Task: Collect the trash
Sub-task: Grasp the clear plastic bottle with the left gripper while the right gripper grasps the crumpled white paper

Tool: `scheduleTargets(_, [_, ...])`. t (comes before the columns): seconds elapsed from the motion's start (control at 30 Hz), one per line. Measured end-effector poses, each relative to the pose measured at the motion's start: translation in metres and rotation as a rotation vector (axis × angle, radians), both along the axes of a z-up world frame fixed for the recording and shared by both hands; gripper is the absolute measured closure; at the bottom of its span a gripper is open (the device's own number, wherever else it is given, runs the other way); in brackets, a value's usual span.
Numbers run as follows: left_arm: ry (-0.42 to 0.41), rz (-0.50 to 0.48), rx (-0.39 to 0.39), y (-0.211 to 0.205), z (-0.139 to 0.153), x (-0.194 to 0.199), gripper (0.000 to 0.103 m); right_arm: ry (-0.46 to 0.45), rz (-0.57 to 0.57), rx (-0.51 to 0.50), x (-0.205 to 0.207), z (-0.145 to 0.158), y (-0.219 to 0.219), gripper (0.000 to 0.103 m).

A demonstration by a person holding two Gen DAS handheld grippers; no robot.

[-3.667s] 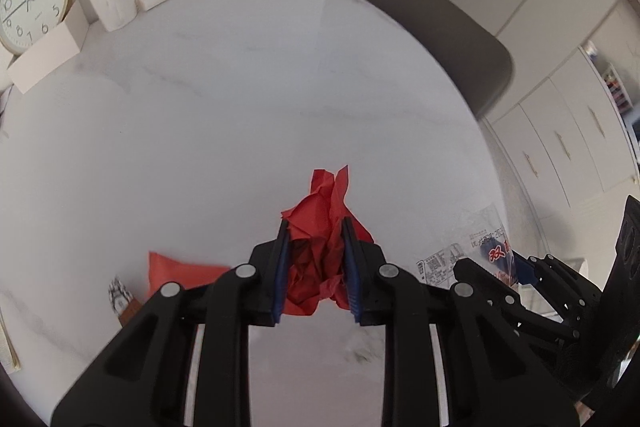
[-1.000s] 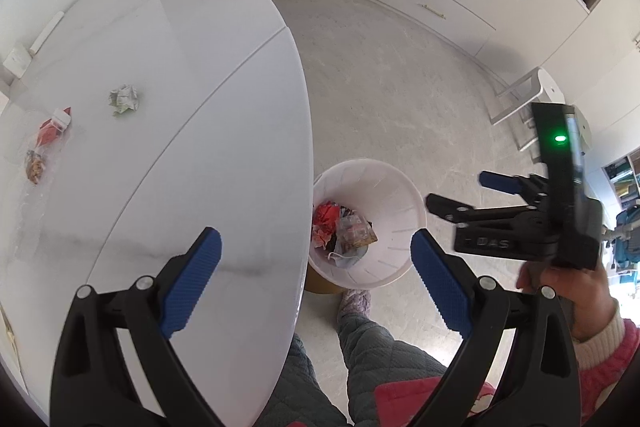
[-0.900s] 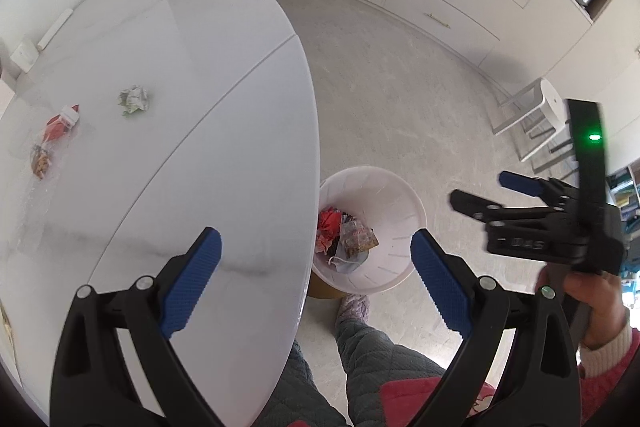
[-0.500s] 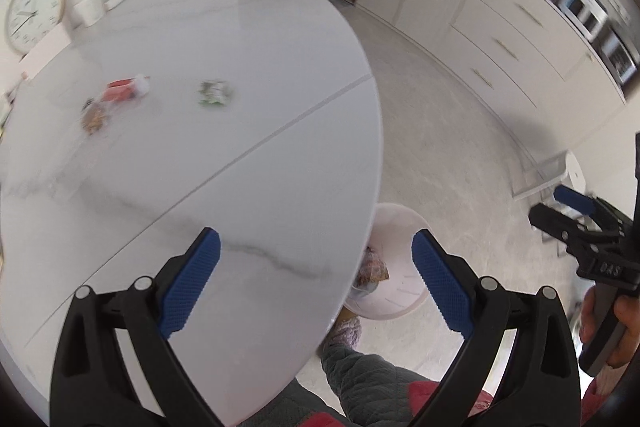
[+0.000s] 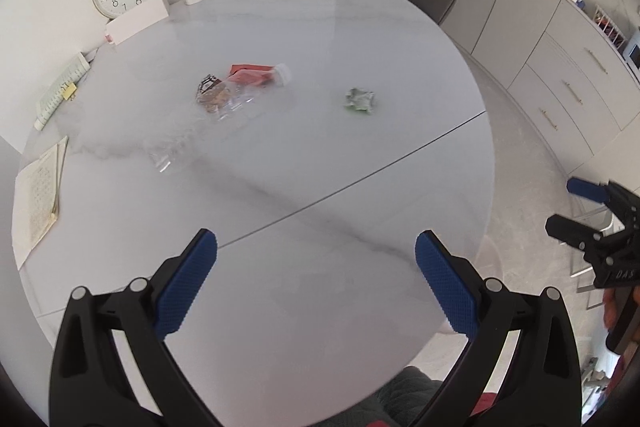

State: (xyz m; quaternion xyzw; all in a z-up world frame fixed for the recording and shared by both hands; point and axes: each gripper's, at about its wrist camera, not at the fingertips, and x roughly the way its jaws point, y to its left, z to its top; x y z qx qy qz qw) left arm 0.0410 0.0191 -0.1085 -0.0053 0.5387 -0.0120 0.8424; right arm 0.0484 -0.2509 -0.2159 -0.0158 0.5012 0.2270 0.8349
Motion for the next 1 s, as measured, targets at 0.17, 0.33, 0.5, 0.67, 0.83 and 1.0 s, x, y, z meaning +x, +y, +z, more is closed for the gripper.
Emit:
scheduleTargets(0.17, [0.017, -0.058, -0.01, 0.036, -0.013, 0.031, 0.008, -0.01, 0.044, -0.019, 0.031, 0.003, 0.045, 0.003])
scheduleTargets(0.33, [0.022, -0.14, 0.017, 0.075, -0.033, 0.079, 0.008, -0.005, 0.078, -0.052, 0.073, -0.007, 0.088, 0.003])
scheduleTargets(0.5, [0.048, -0.252, 0.065, 0.104, -0.058, 0.124, 0.008, 0.024, 0.08, -0.081, 0.124, -0.03, 0.12, 0.003])
scheduleTargets(0.67, [0.078, -0.412, 0.086, 0.116, -0.08, 0.158, 0.008, 0.058, 0.094, -0.122, 0.162, -0.049, 0.136, 0.003])
scheduleTargets(0.83, [0.105, -0.501, 0.078, 0.119, -0.097, 0.176, 0.008, 0.089, 0.107, -0.167, 0.183, -0.064, 0.147, 0.003])
scheduleTargets(1.0, [0.12, -0.512, 0.047, 0.122, -0.11, 0.187, 0.008, 0.122, 0.121, -0.17, 0.193, -0.074, 0.155, 0.003])
